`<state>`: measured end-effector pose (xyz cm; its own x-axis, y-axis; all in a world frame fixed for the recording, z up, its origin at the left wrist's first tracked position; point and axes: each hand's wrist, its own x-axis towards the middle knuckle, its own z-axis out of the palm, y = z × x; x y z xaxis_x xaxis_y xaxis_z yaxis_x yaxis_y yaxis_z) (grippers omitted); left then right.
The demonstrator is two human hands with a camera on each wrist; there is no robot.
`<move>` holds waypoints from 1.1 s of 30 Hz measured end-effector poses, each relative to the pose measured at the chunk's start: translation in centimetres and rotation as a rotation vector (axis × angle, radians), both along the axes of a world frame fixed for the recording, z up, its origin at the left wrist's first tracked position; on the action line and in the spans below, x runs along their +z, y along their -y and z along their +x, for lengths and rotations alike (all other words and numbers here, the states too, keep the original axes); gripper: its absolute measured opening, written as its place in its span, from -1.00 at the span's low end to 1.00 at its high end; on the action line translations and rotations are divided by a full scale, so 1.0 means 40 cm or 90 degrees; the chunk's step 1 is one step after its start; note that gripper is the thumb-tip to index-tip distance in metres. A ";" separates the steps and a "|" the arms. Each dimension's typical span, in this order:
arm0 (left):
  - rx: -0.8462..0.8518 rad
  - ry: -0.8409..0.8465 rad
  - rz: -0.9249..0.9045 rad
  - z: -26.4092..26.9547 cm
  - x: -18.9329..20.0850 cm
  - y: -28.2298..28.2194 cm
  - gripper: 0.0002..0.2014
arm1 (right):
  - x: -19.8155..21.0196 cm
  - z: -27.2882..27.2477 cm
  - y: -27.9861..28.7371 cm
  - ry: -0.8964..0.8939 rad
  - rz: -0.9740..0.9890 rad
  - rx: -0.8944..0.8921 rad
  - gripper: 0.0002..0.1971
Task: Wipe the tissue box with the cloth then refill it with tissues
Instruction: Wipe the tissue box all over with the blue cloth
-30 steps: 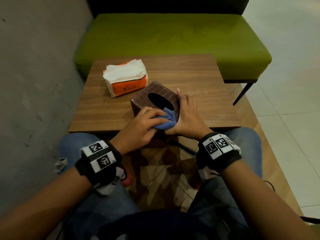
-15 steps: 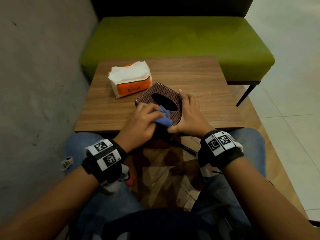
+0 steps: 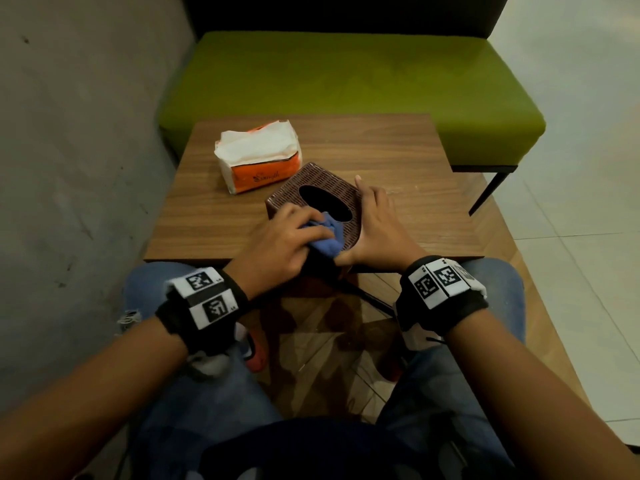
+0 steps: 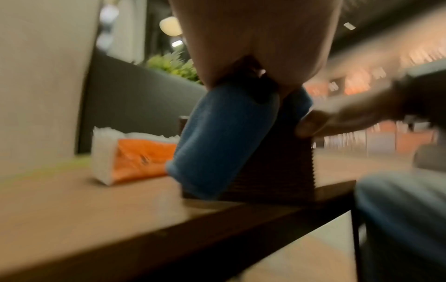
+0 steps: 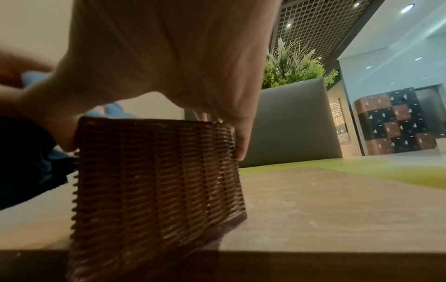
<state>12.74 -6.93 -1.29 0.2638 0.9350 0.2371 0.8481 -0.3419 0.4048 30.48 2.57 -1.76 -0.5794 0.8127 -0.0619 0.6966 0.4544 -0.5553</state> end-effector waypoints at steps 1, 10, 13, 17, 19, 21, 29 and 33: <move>0.027 -0.010 0.007 -0.038 -0.005 -0.009 -0.56 | -0.001 0.002 -0.002 -0.004 -0.004 -0.003 0.38; 0.282 0.150 0.062 -0.109 -0.047 -0.063 -0.61 | 0.043 -0.018 -0.038 0.148 -0.038 0.018 0.32; 0.280 0.146 0.064 -0.066 -0.052 -0.034 -0.62 | 0.035 -0.074 -0.020 0.180 -0.011 -0.051 0.36; 0.209 0.089 0.061 -0.066 -0.040 0.019 -0.58 | 0.008 -0.090 -0.024 0.180 0.076 -0.081 0.32; 0.188 0.052 0.061 -0.101 -0.030 -0.006 -0.60 | 0.008 -0.080 -0.030 0.171 0.087 -0.074 0.28; 0.200 0.042 0.052 -0.114 -0.020 -0.057 -0.61 | 0.007 -0.079 -0.029 0.165 0.090 -0.071 0.26; 0.207 0.091 0.055 -0.103 -0.036 -0.017 -0.65 | -0.004 -0.074 -0.042 0.142 0.091 -0.081 0.26; 0.205 0.083 0.049 -0.102 -0.028 -0.031 -0.65 | -0.008 -0.073 -0.044 0.141 0.093 -0.054 0.22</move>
